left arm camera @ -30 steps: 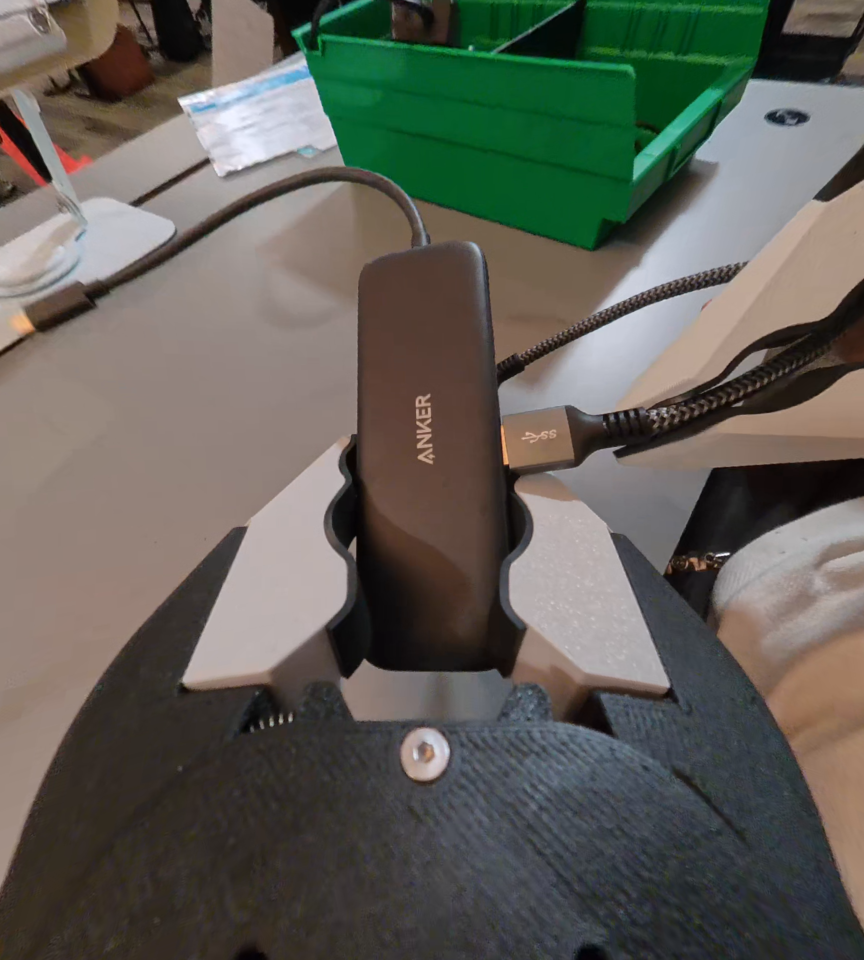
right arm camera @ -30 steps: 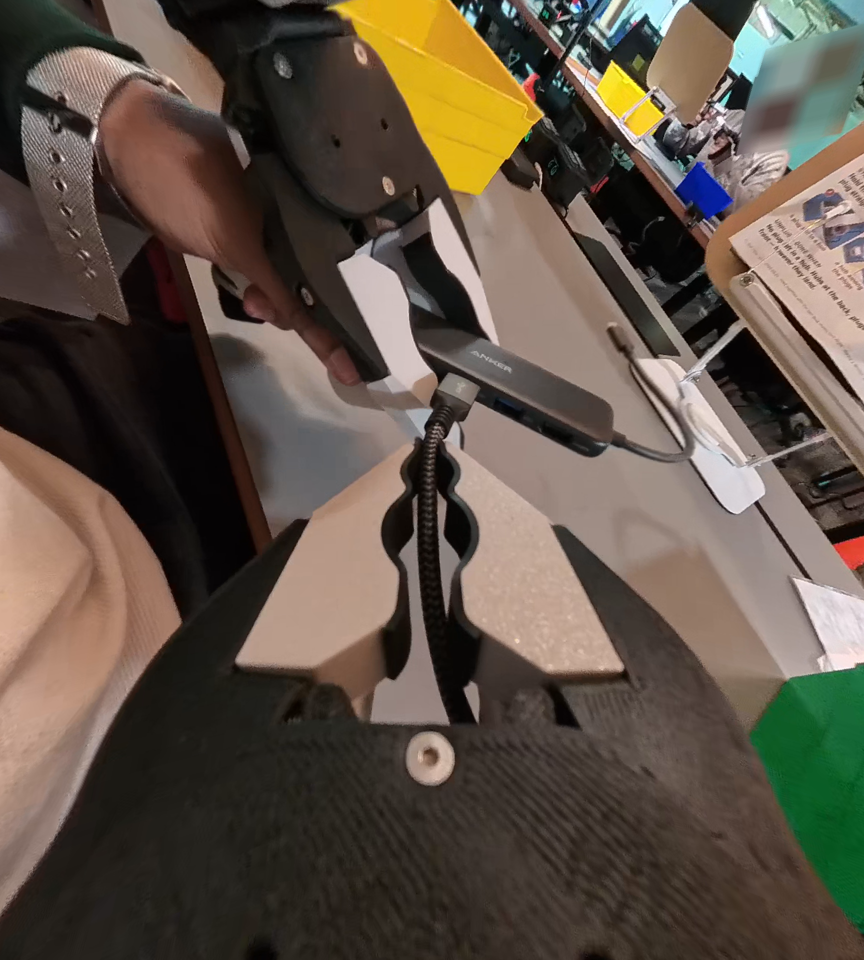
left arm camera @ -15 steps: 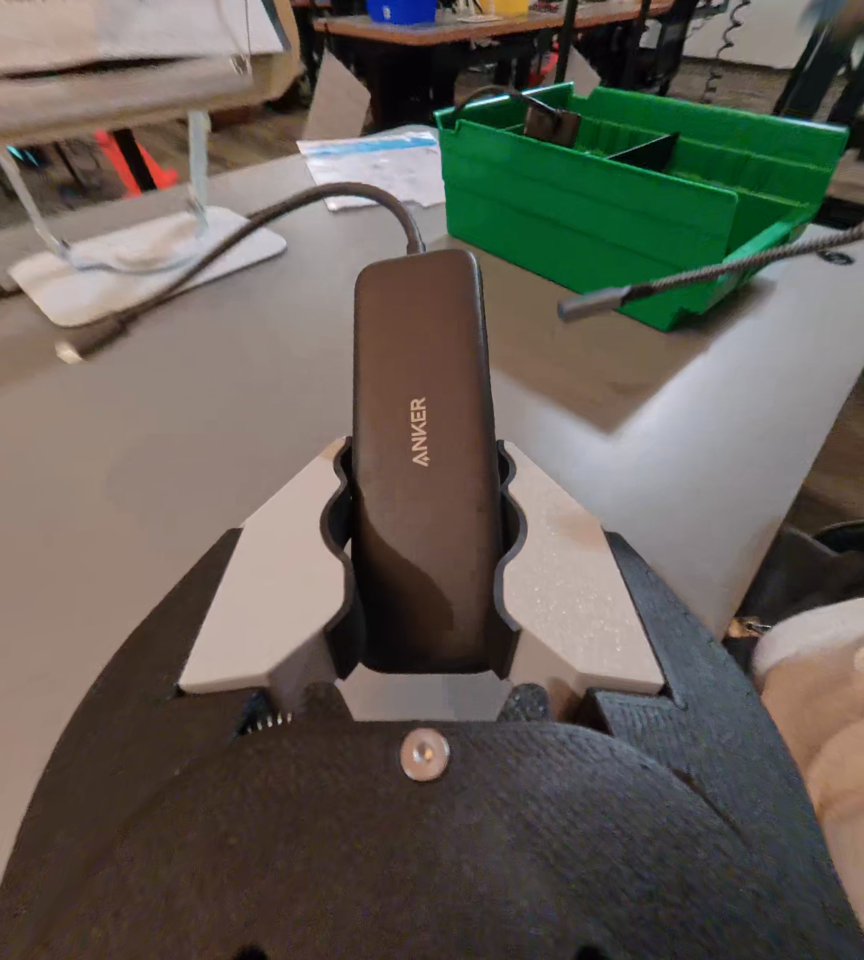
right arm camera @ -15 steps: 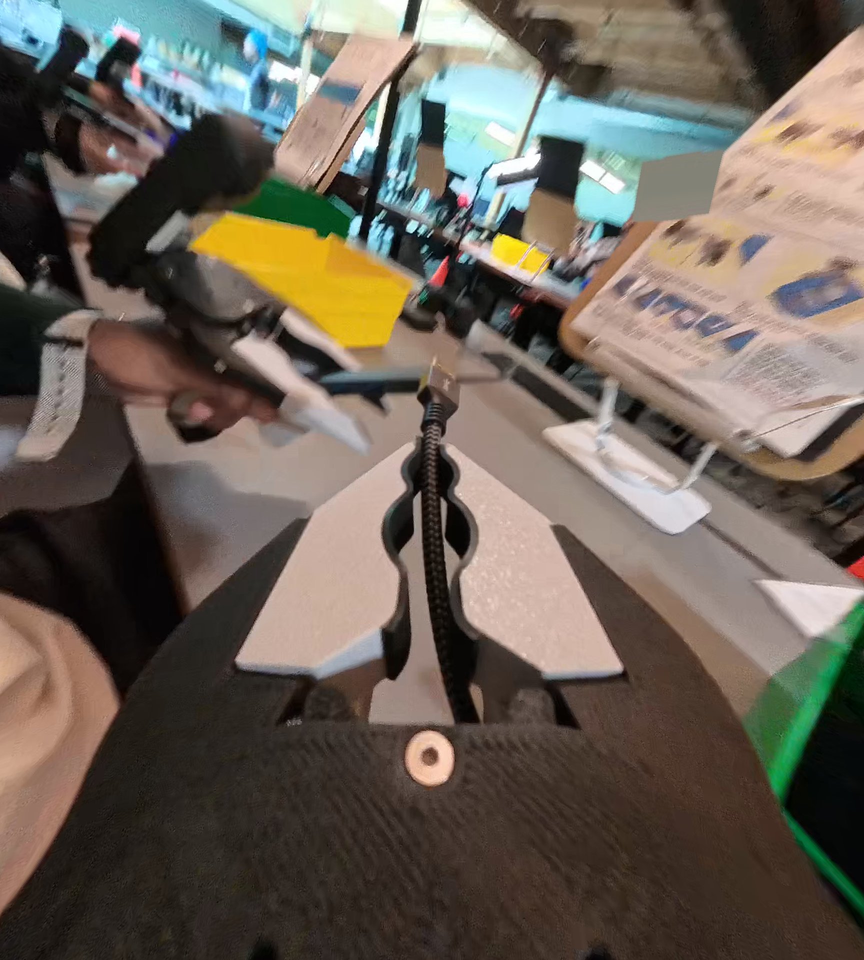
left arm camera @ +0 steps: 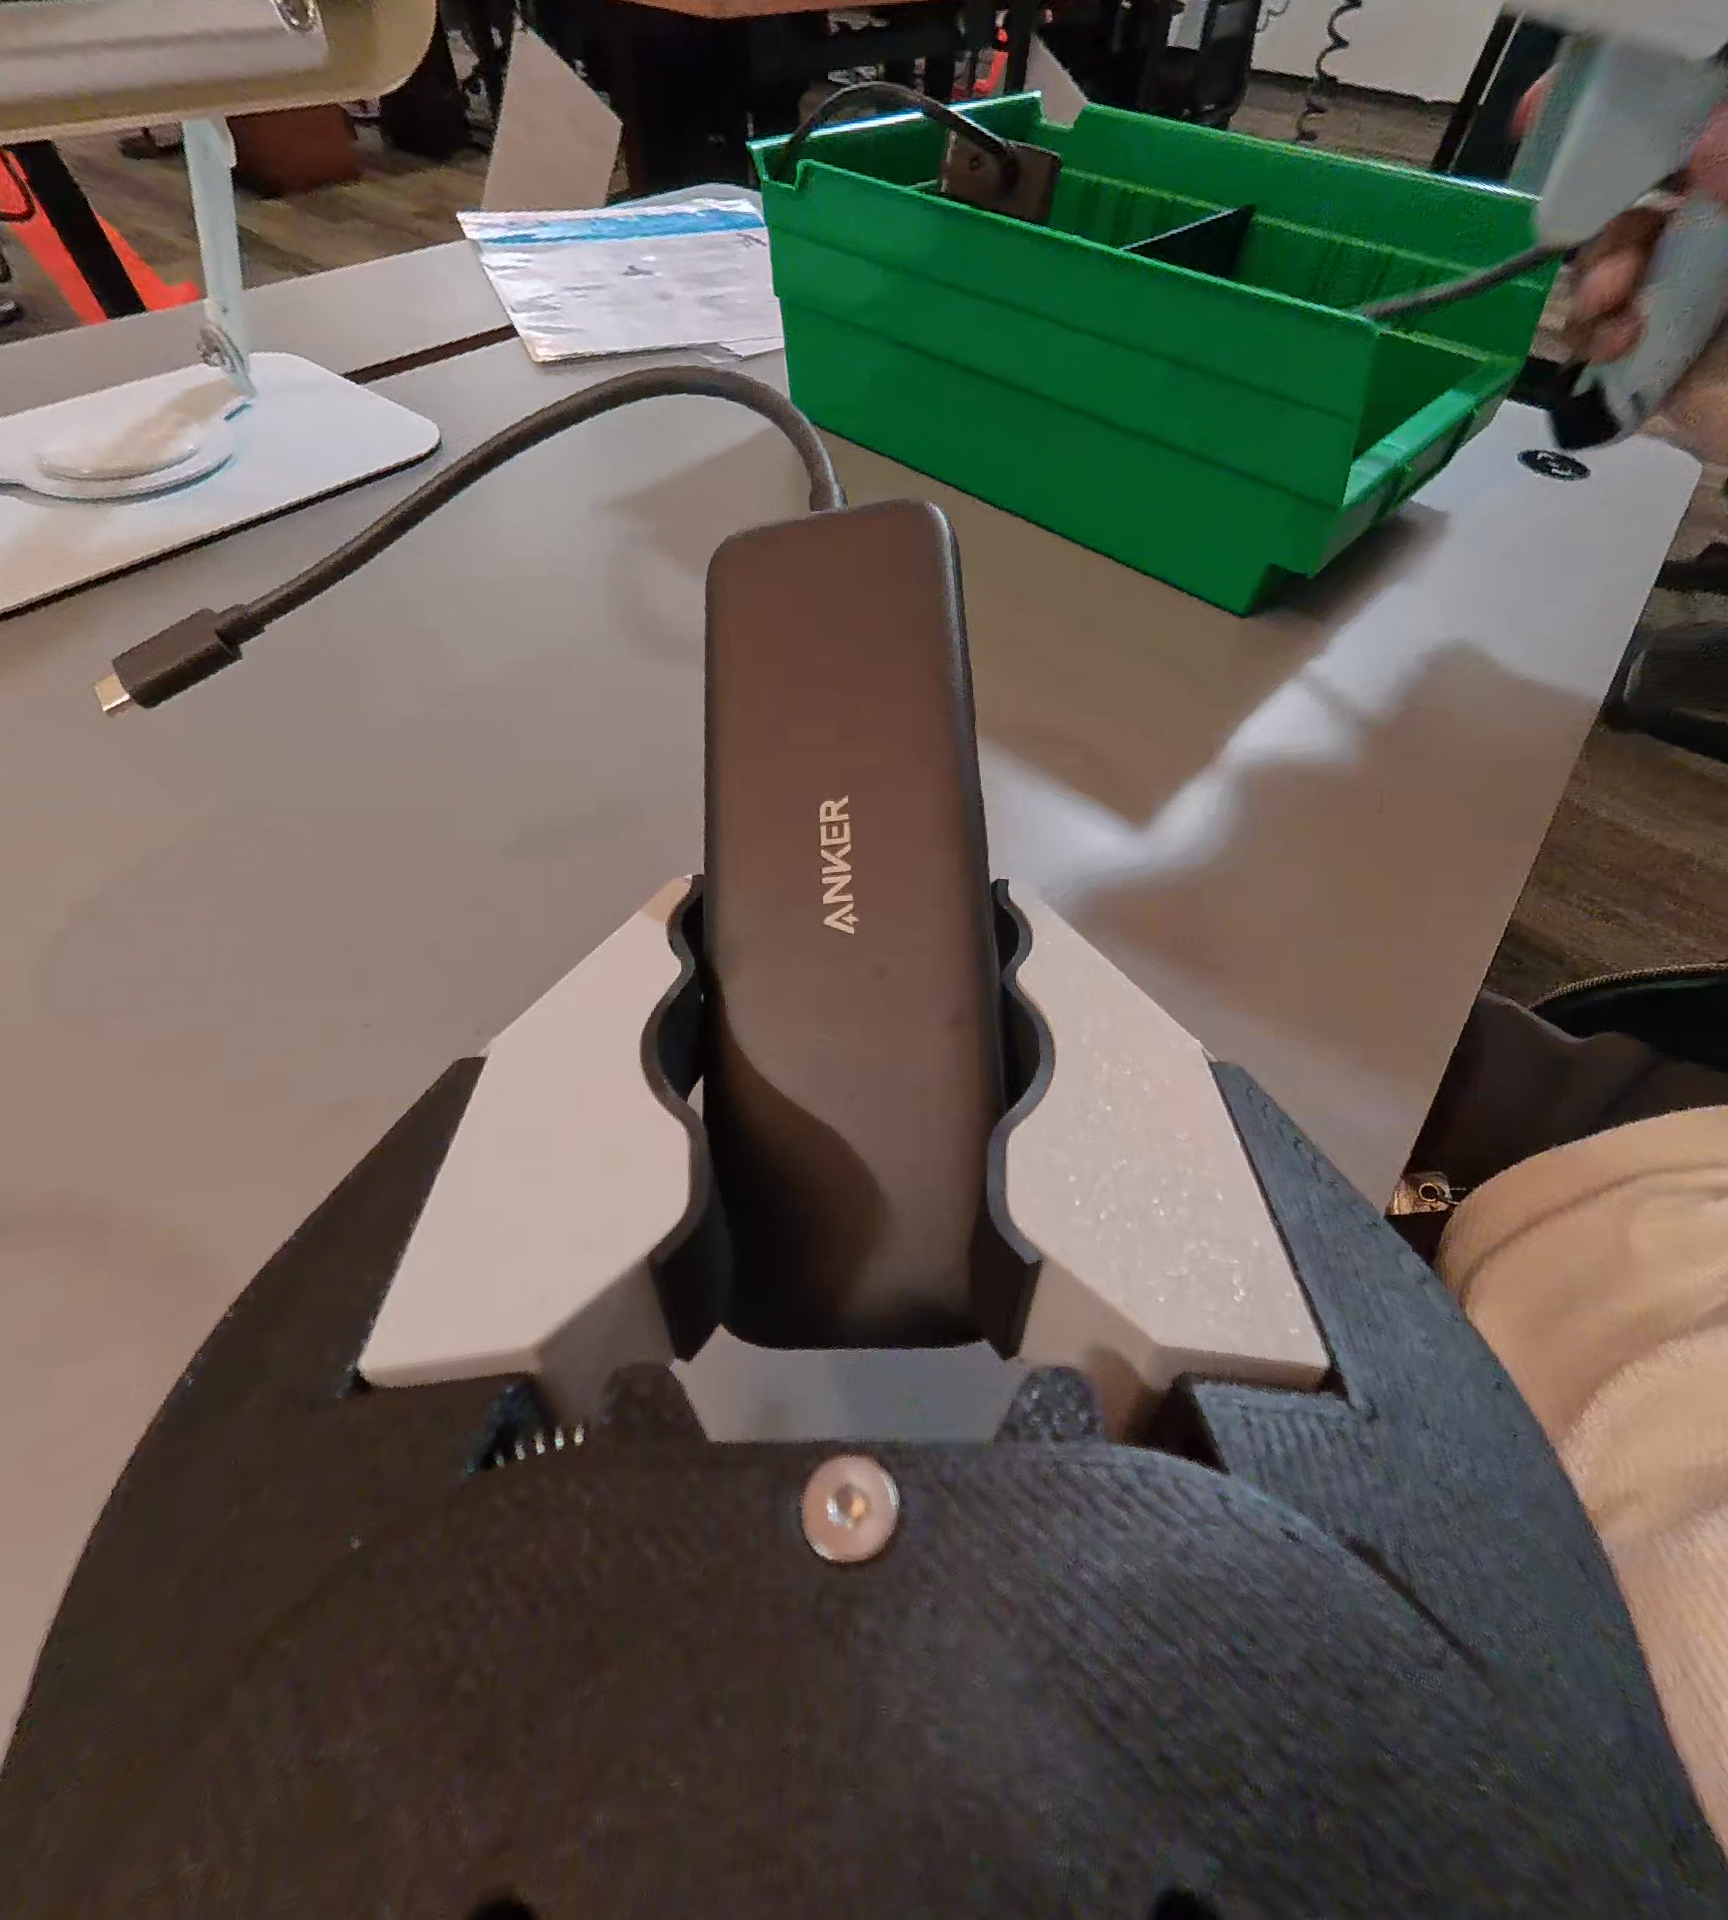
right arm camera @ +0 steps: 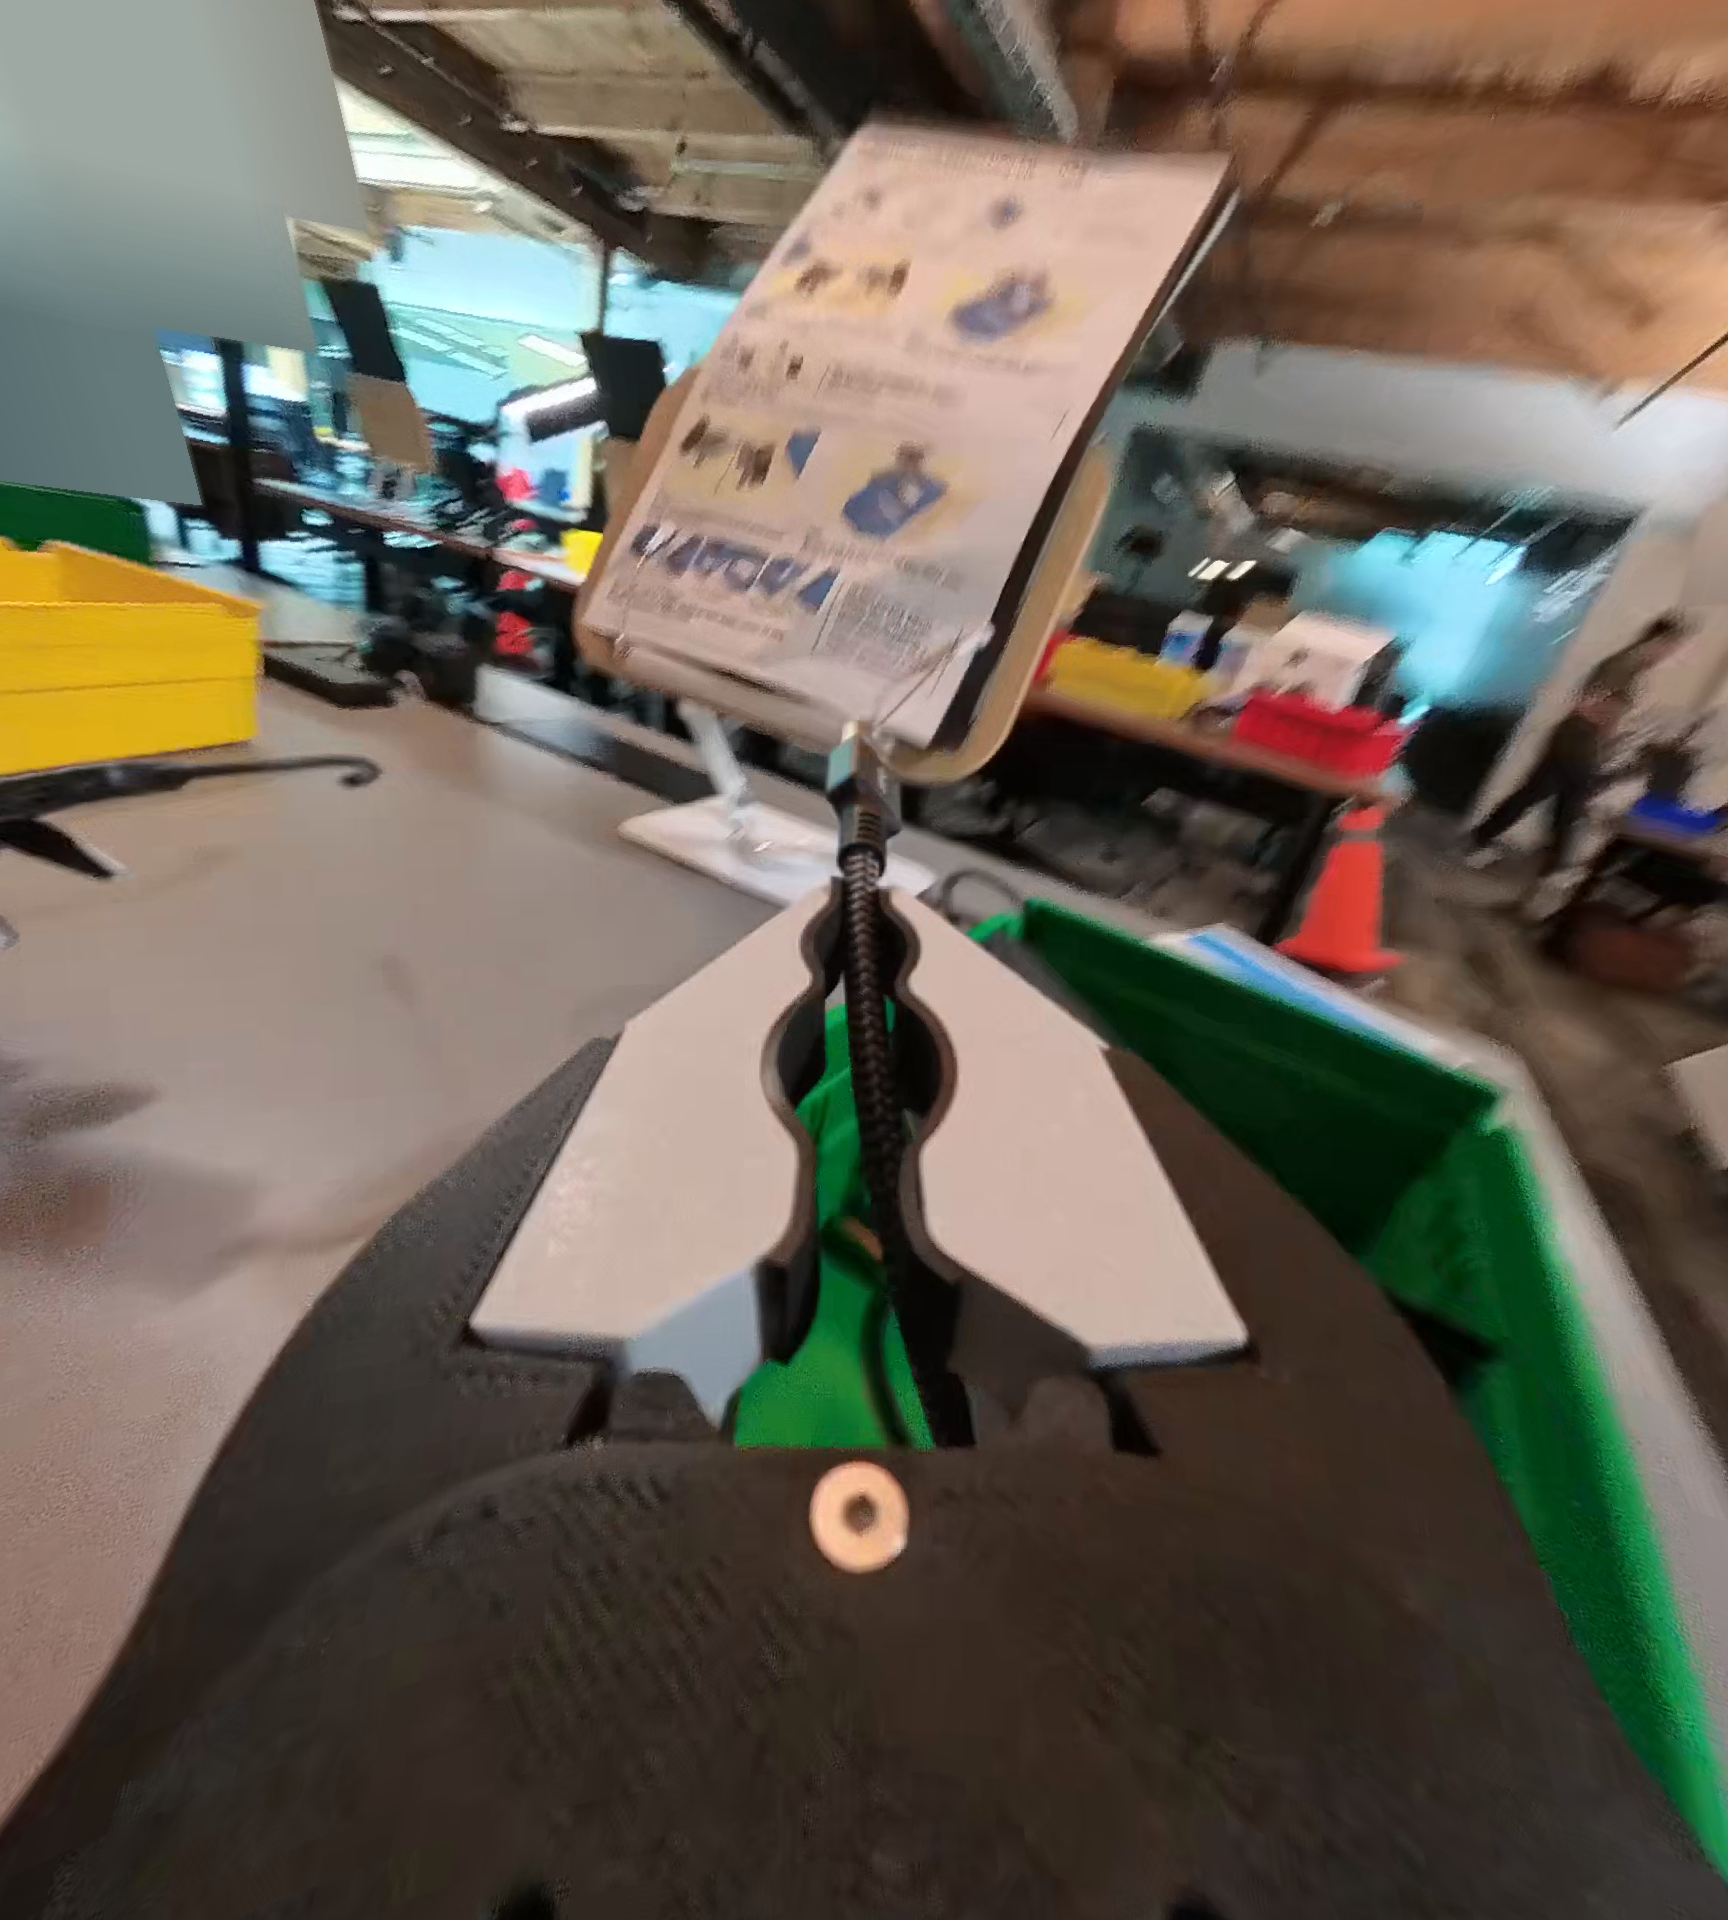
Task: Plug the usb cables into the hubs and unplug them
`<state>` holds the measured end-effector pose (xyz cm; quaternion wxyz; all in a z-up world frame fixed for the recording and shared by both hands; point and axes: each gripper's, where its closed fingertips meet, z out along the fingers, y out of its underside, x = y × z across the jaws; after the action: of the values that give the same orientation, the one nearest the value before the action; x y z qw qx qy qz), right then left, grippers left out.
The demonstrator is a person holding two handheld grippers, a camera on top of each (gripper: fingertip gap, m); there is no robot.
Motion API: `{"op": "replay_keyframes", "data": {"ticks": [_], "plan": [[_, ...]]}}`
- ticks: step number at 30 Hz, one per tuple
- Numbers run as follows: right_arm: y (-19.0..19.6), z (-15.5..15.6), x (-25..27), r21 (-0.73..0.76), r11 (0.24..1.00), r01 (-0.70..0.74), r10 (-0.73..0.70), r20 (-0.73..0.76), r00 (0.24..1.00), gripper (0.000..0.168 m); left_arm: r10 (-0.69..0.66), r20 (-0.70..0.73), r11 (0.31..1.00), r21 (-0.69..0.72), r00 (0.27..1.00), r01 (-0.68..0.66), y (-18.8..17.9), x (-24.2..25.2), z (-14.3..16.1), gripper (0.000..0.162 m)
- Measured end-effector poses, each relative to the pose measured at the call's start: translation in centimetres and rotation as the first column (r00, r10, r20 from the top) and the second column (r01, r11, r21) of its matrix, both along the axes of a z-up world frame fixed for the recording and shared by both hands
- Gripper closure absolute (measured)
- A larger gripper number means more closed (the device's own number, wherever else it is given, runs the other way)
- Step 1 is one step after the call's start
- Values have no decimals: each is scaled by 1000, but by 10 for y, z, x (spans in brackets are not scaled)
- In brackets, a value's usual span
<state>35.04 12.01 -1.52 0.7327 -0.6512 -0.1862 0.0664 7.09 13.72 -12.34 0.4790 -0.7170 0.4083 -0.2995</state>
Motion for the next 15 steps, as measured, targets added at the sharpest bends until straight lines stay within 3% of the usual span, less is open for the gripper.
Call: {"op": "replay_keyframes", "data": {"ticks": [2,5,6,10,15], "plan": [[15,-32,16,-145,989,15,-23,-56,998,159,-5,0,1000,-2,1000,5,-1,0,0,111],[25,-70,53,-375,919,123,-185,-133,974,92,-14,9,1000,-15,1000,14,-2,0,0,111],[23,-73,59,-413,903,119,-208,-177,962,78,-17,11,1000,-19,1000,17,-3,0,0,111],[12,-48,80,-329,932,150,-260,-319,912,90,-29,21,999,-41,999,30,-4,0,-2,111],[2,-19,65,-210,961,180,-234,-272,933,104,-46,38,996,-69,998,49,-7,2,-3,111]]}}
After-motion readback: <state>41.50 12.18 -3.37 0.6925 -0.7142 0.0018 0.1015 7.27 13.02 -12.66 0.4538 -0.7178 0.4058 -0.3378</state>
